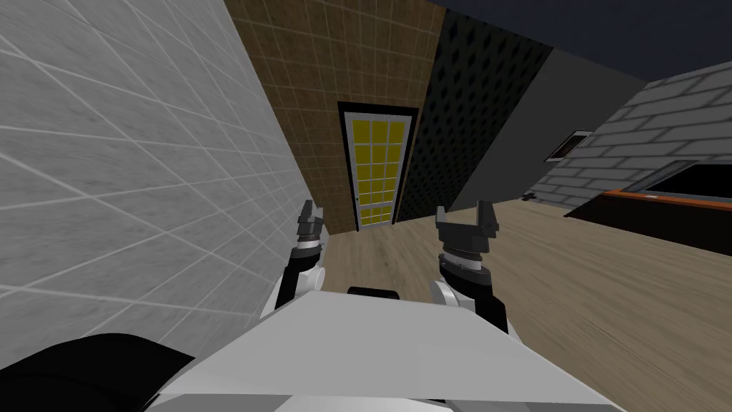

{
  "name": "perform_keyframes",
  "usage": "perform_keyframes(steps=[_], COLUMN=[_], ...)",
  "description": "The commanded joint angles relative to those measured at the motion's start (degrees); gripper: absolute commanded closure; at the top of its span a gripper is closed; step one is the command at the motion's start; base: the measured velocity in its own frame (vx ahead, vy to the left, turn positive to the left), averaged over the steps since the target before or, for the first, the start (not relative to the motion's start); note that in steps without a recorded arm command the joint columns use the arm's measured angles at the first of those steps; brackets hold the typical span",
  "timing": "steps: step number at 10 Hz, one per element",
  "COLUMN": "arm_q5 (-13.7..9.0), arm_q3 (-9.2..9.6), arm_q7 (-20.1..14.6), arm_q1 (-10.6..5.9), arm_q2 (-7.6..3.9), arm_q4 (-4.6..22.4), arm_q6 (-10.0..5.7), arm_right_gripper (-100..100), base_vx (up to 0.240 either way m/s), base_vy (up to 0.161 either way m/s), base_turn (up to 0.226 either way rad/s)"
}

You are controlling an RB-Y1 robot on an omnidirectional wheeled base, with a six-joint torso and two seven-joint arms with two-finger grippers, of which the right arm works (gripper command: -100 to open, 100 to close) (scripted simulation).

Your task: Pull the door open

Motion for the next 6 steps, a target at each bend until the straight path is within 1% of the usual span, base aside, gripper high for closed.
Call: perform_keyframes(steps=[1, 2, 3, 4, 5, 6], arm_q5=[-1.3, -1.7, -2.4, -3.3, -3.9, -4.9], arm_q3=[0.11, 0.14, 0.2, 0.28, 0.32, 0.41], arm_q7=[-1.4, -1.8, -2.6, -3.5, -4.1, -5.2], arm_q1=[-0.5, -0.64, -0.93, -1.28, -1.49, -1.9], arm_q2=[-0.65, -0.81, -1.14, -1.5, -1.7, -2.09], arm_q4=[2.0, 2.6, 3.7, 5.1, 5.9, 7.6], arm_q6=[-0.47, -0.6, -0.87, -1.2, -1.39, -1.78], arm_right_gripper=[-100, -100, -100, -100, -100, -100], base_vx=[0.071, 0.115, 0.119, 0.122, 0.114, 0.125], base_vy=[0.004, 0.022, 0.036, 0.022, 0.013, 0.031], base_turn=[0.181, 0.108, 0.089, 0.147, 0.119, 0.138])
